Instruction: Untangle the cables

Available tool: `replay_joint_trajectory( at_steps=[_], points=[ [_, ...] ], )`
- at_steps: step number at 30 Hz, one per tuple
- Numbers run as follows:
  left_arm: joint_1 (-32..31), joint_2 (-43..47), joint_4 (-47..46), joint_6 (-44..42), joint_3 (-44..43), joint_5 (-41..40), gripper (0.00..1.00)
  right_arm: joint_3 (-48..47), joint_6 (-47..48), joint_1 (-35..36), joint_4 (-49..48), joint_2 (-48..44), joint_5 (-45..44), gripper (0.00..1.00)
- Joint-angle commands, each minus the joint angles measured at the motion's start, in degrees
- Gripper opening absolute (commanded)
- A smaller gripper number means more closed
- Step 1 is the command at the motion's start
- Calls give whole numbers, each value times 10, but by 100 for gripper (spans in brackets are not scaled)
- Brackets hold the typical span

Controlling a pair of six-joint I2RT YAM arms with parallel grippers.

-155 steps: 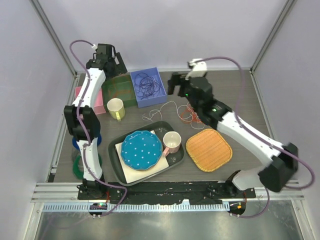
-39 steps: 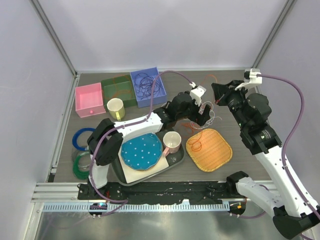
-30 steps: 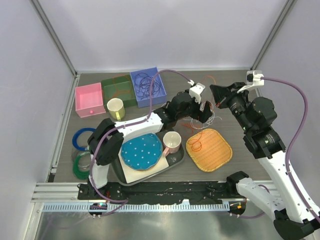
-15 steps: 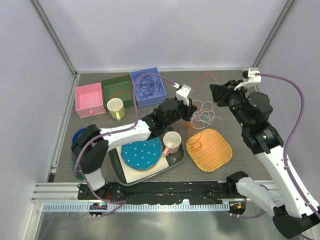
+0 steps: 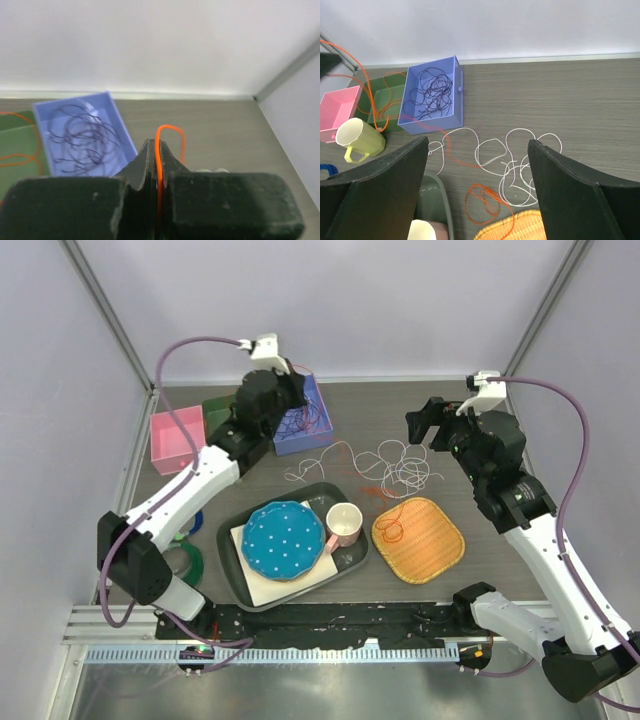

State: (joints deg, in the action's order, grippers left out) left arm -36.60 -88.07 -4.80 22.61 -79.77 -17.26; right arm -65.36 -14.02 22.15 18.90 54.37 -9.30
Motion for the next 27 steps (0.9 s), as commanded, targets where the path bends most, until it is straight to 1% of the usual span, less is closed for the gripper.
replay_joint_trajectory(
  at_steps=[1, 2, 4, 5, 6, 8, 9, 11, 12, 14, 17, 18, 20, 21, 23, 24, 26, 27],
  points=[
    [48, 52, 70, 3, -60, -35, 0, -21, 11, 3, -23, -9, -12, 86],
    [73, 55, 75, 0, -71, -41, 0, -21, 11, 1, -24, -10, -13, 86],
    [100, 50, 110, -1, -116, -50, 0, -21, 10, 2, -23, -10, -12, 86],
    [128, 47, 125, 0, -136, -51, 0, -22, 10, 2, -22, -10, -10, 86],
    [143, 42, 151, 2, -172, -49, 0, -21, 10, 2, -23, -11, -11, 86],
    [184, 32, 162, 6, -202, -40, 0, -21, 10, 3, -24, -10, -14, 86],
    [196, 26, 180, 10, -236, -29, 0, -20, 11, 2, -24, -10, -15, 86],
    [231, 11, 207, 23, -274, -12, 0, -20, 12, 2, -27, -10, -18, 86],
    [242, 6, 213, 30, -307, 7, 0, -19, 12, 2, -28, -10, -18, 86],
    [259, -8, 228, 35, -336, 20, 0, -17, 14, 2, -32, -10, -18, 86],
    [263, -23, 249, 13, -391, 2, 0, -19, 15, 3, -33, -7, -19, 86],
    [266, -35, 258, 11, -423, -5, 0, -18, 16, 2, -33, -8, -19, 86],
    [274, -42, 277, 16, -447, 14, 0, -16, 21, 2, -43, -7, -16, 86],
    [274, -44, 282, 22, -456, 30, 0, -9, 23, 2, -52, -6, 1, 86],
    [274, -40, 276, 30, -448, 92, 0, -1, 49, 2, -82, -2, 46, 86],
    [274, -38, 271, 39, -434, 115, 0, 8, 74, 2, -93, 6, 140, 86],
    [274, -33, 259, 53, -421, 170, 0, 22, 171, 2, -127, 20, 274, 86],
    [274, -34, 255, 63, -411, 202, 0, 40, 198, 2, -140, 28, 392, 86]
  ],
)
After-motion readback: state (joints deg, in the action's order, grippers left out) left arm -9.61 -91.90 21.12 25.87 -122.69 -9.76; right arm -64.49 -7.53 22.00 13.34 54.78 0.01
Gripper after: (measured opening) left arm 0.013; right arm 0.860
